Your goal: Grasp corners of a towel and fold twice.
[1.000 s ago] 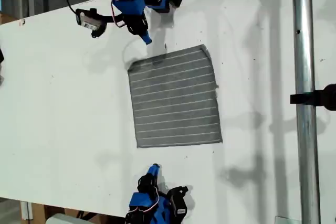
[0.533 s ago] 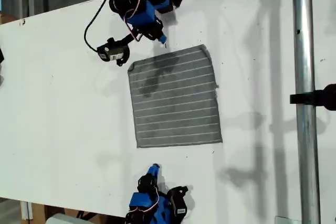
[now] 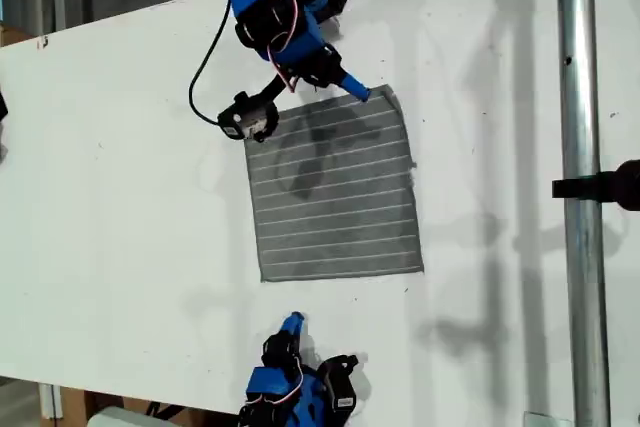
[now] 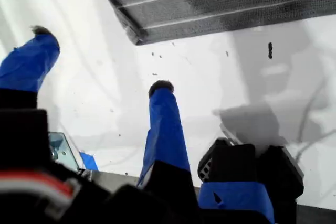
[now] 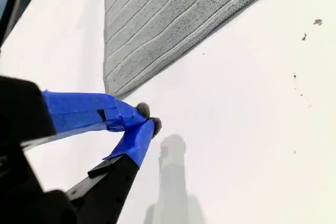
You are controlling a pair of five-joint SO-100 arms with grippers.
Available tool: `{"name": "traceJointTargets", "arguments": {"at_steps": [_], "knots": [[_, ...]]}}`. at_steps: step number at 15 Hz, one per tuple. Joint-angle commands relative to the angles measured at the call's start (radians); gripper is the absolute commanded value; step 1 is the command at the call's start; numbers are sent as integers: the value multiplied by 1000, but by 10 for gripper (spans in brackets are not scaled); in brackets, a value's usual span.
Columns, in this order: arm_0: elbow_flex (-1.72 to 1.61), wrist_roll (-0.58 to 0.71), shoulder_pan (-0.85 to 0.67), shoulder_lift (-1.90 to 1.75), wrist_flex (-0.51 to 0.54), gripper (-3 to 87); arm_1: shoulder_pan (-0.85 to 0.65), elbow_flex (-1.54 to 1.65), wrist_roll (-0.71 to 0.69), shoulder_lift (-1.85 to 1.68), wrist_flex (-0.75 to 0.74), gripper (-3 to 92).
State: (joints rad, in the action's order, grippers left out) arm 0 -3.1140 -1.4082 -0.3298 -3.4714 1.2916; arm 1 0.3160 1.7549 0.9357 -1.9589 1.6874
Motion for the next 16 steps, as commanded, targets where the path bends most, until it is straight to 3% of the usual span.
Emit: {"name": "traceJointTargets", "arguments": {"at_steps": [1, 9, 12, 14, 16], "knots": [[-3, -6, 5, 0, -2, -29, 6, 58, 11, 14, -66, 388], [-3, -35, 6, 0, -2, -28, 54, 545, 163, 124, -640, 313], [-3, -52, 12, 0, -2, -28, 78, 460, 183, 360, -704, 303], [-3, -49, 11, 0, -2, -28, 78, 311, 173, 511, -637, 297], [-3, -52, 11, 0, -2, -28, 77, 229, 158, 594, -594, 229]]}}
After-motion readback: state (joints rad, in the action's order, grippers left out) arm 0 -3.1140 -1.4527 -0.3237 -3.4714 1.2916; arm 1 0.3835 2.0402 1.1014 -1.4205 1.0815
